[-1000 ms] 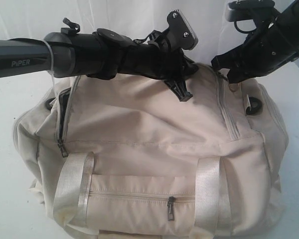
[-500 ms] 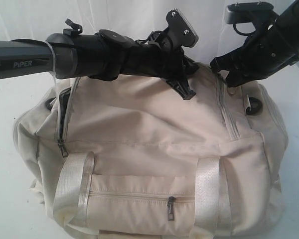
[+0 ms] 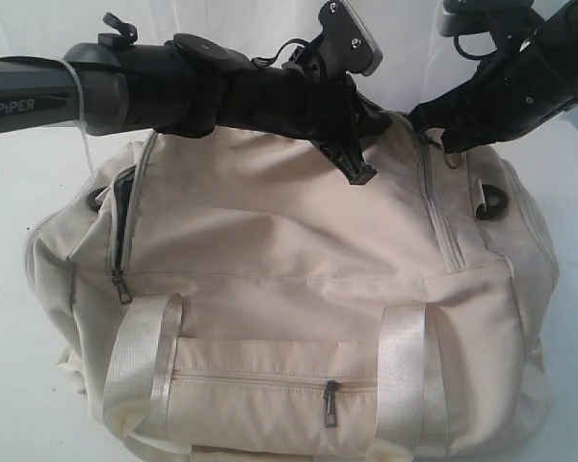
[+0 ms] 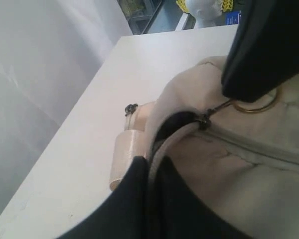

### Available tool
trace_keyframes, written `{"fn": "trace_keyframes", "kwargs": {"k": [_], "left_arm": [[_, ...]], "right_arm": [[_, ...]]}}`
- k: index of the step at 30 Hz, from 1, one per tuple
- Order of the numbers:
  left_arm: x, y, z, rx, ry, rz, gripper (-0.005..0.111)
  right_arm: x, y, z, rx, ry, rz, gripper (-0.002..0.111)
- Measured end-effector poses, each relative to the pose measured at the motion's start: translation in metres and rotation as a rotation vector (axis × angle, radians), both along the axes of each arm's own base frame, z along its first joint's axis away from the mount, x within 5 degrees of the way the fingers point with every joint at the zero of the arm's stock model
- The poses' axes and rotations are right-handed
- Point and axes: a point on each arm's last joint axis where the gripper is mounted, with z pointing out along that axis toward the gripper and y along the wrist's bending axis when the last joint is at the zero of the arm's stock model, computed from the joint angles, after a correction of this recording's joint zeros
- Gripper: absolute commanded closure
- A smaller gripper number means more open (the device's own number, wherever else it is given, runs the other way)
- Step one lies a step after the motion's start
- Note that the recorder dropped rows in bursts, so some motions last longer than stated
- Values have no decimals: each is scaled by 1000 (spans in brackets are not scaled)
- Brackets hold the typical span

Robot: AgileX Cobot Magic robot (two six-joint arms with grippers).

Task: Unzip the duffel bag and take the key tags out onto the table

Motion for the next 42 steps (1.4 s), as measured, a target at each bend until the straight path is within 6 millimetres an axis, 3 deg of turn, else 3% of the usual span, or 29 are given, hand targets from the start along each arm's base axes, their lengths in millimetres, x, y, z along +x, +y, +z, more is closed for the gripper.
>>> {"fn": "trace_keyframes", "kwargs": {"k": [14,23,42], "left_arm": [[2,2,1,-34,52,58,107],[3,2,2,-36,48,67,107],[4,3,2,-37,46,76,107]], "right_arm": [[-5,1,-3,9,65,7,108],[-12,-1,-15,12,111,-5,108],[-50,-11,14,44,65,-3,108]]}}
